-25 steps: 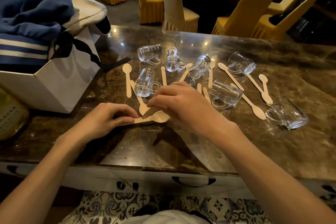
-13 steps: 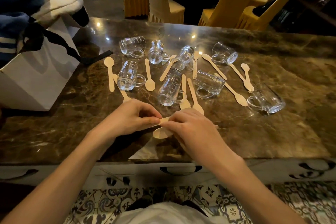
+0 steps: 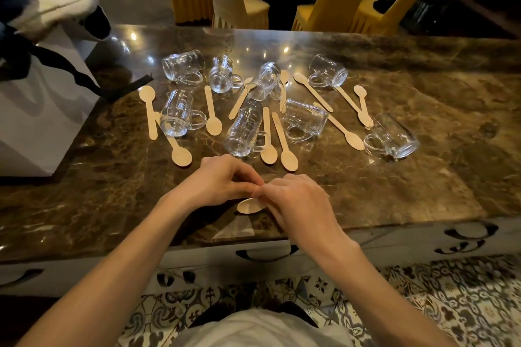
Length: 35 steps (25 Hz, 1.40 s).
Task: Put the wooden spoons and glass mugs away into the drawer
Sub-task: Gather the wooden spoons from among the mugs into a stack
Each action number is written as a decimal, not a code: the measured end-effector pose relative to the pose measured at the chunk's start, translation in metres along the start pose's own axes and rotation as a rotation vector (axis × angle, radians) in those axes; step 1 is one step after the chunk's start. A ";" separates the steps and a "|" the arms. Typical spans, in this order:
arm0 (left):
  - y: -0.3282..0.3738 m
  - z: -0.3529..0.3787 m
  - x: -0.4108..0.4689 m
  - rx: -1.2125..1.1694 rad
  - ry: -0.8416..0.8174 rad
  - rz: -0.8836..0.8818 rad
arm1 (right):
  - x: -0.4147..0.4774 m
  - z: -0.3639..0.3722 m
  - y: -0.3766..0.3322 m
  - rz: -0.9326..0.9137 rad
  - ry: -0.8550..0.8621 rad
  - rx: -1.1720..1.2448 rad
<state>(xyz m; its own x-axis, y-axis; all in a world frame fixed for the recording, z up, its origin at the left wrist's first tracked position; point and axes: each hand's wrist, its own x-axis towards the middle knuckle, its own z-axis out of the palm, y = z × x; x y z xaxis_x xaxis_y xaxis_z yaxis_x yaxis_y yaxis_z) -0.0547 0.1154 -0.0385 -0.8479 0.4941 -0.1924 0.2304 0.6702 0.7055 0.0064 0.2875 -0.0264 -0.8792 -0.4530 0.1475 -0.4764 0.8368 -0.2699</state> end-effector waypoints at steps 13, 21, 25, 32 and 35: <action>-0.016 0.017 -0.007 0.189 0.140 0.137 | -0.001 0.019 0.011 0.107 -0.027 0.145; -0.022 0.006 -0.024 0.086 0.356 0.201 | 0.012 0.014 0.008 0.123 0.038 0.186; -0.041 -0.028 -0.042 -0.195 0.770 0.034 | 0.041 0.011 -0.015 0.119 0.157 0.204; -0.084 -0.091 -0.026 -0.281 0.923 -0.434 | 0.095 0.026 -0.056 0.138 0.156 0.169; -0.099 -0.107 -0.010 -0.090 0.840 -0.596 | 0.115 0.039 -0.063 0.190 0.089 0.168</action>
<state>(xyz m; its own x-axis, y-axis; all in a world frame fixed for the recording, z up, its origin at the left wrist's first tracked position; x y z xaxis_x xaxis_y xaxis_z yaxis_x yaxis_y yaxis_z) -0.1198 -0.0153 -0.0332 -0.8807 -0.4735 -0.0139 -0.3435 0.6182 0.7071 -0.0643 0.1707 -0.0295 -0.9529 -0.2576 0.1601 -0.3028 0.8379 -0.4541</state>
